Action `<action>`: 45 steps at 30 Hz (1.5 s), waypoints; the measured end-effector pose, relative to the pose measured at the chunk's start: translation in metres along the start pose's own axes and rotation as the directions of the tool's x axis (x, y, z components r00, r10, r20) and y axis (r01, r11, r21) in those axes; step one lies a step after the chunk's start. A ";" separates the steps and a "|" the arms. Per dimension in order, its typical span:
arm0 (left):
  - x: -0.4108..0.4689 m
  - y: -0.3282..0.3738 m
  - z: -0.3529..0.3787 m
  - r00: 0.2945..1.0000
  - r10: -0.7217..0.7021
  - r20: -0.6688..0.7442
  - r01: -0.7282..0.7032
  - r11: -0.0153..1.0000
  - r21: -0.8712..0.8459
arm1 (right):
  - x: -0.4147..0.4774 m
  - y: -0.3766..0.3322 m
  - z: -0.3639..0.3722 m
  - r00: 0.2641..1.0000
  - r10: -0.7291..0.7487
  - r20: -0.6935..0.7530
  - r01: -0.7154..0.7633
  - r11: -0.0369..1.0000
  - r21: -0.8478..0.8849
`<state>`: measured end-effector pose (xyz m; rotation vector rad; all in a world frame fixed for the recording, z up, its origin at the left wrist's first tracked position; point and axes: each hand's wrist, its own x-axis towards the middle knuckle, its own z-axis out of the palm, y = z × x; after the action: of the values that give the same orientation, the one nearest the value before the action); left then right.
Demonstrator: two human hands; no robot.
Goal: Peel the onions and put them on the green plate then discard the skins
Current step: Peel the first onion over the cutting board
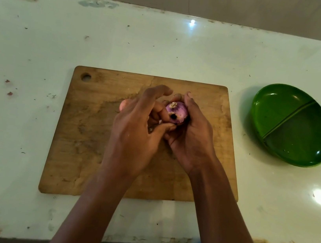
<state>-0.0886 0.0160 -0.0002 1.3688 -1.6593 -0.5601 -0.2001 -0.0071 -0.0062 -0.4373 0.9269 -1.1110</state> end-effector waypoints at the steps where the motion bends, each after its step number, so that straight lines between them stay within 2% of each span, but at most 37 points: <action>1: 0.000 0.000 0.000 1.000 -0.002 -0.003 0.002 1.000 -0.001 | 0.000 0.000 0.000 1.000 0.006 -0.002 -0.006 1.000 0.007; 16: -0.001 -0.002 0.000 0.999 0.035 0.010 -0.035 0.999 0.021 | -0.001 0.000 0.001 1.000 0.011 0.007 -0.011 1.000 0.002; 36: 0.000 -0.006 0.000 1.000 -0.004 0.016 0.004 1.000 0.013 | 0.000 0.001 0.002 1.000 -0.015 0.015 0.016 0.996 -0.091; 45: 0.000 -0.007 0.001 0.999 0.035 0.036 -0.035 0.999 0.006 | 0.001 0.001 0.002 1.000 -0.025 0.019 0.026 0.995 -0.097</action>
<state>-0.0863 0.0140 -0.0062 1.3389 -1.7116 -0.5625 -0.1977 -0.0076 -0.0061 -0.5390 0.9650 -1.0866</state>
